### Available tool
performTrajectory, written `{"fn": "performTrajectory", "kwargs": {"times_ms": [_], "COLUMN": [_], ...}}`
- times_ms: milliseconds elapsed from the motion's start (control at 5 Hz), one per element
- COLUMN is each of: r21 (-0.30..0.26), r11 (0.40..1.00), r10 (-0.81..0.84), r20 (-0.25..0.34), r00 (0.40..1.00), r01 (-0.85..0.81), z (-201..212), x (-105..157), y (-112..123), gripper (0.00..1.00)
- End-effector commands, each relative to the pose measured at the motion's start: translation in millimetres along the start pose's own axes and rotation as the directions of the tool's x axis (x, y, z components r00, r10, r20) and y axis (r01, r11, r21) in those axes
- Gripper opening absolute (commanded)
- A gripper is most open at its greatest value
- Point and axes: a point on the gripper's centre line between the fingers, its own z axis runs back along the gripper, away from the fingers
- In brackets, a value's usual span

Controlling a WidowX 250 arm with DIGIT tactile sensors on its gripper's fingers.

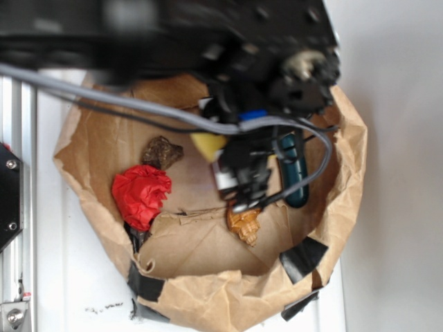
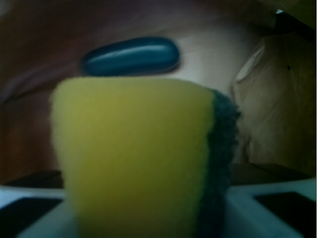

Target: Grab the green sponge.

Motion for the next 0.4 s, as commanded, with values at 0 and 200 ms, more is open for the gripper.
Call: {"fn": "performTrajectory", "kwargs": {"times_ms": [0,200], "r21": [-0.024,-0.013], "r11": [0.994,0.997], "r10": [-0.106,-0.072], "r20": [0.129,0.152], "r00": [0.986,0.986], "r01": [0.110,0.074], "z": [44.5,47.4], "x": [-43.3,-40.3], "y": [13.0,13.6], "gripper": [0.00,0.00]}}
